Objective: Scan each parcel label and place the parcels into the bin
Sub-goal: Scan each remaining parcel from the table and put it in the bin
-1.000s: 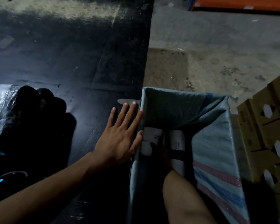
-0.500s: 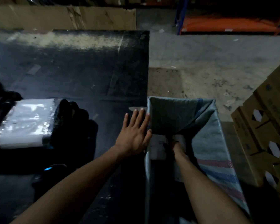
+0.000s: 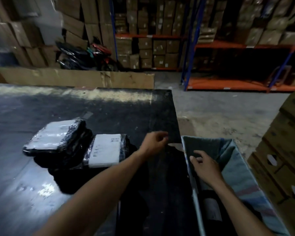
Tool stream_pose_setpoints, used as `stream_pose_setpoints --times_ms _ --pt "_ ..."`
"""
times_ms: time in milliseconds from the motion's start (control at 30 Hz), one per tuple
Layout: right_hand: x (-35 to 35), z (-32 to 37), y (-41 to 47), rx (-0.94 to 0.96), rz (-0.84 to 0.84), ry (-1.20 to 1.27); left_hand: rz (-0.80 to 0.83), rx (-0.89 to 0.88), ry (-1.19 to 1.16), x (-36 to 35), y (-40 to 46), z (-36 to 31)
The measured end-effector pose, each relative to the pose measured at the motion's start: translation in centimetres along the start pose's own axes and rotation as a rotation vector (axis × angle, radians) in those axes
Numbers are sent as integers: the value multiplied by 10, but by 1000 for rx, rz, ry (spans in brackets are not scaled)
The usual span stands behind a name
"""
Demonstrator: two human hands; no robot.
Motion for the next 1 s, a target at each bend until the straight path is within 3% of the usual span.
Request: stream_pose_setpoints --times_ms 100,233,300,433,567,733,900,1000 --pt "-27 67 -34 95 140 27 -215 35 409 87 -11 17" --pt "-87 123 -92 157 414 -147 -121 400 703 155 -46 88" --pt "-113 132 -116 97 501 -221 -89 478 697 164 -63 113" --pt "-154 139 -159 -21 633 -227 -7 550 409 161 -74 139" --pt "-165 136 -175 -63 501 -67 51 475 173 169 -68 140" --pt "-134 133 -176 -231 387 454 -107 388 -109 171 -76 135" --pt "-78 153 -159 -206 222 777 -181 257 -274 160 -87 123" --pt "-48 175 -147 -85 95 762 -257 122 -221 154 -96 107"
Point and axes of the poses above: each hand's wrist, its own y-axis towards the middle knuckle, its own x-axis out of the back of the hand, z = x × y, the point moved 6 cm from there along y, towards the middle knuckle, and after that the axes turned 3 degrees about -z, right-handed, at the moved point
